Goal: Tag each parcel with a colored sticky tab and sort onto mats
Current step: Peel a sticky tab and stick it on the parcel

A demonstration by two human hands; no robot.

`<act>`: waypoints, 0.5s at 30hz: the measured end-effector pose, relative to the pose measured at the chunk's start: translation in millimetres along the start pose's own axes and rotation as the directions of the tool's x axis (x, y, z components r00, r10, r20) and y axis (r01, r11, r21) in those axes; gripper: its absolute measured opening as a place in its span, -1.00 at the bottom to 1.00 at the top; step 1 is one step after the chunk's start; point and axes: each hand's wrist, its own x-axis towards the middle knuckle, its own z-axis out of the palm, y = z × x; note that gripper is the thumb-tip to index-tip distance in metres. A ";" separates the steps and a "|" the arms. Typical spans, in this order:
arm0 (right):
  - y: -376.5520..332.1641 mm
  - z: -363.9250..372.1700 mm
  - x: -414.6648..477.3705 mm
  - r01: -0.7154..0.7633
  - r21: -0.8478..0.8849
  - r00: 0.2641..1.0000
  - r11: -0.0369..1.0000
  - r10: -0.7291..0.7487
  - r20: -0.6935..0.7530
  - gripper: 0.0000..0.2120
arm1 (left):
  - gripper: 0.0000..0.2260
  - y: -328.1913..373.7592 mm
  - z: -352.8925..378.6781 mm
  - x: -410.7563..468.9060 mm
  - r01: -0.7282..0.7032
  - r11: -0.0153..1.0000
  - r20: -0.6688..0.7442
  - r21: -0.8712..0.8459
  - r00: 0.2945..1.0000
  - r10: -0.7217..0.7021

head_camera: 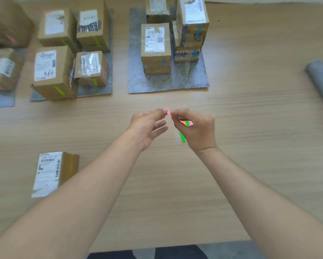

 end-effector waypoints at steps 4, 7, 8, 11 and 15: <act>-26.2 14.5 -11.5 0.030 0.007 0.999 1.000 -0.030 0.040 -0.85 | -0.70 3.9 -34.5 -19.5 -0.039 0.999 -0.012 -0.012 0.999 0.039; -50.2 26.6 -21.1 0.011 0.043 0.996 0.999 -0.015 0.092 -0.71 | -0.68 6.4 -64.2 -31.7 -0.109 0.994 -0.027 0.020 0.994 0.109; -58.7 31.7 -24.2 0.001 0.047 0.995 0.999 -0.006 0.099 -0.67 | -0.73 6.7 -75.9 -35.7 -0.135 0.990 -0.026 0.031 0.990 0.135; -84.3 52.9 -38.8 -0.021 0.043 0.996 0.999 0.018 0.083 -0.62 | -0.85 5.6 -116.4 -48.8 -0.199 0.976 0.002 0.091 0.980 0.199; -126.9 90.5 -68.5 -0.111 0.095 0.993 0.989 0.107 0.042 -0.62 | -0.90 1.3 -182.2 -67.1 -0.283 0.942 0.041 0.182 0.959 0.280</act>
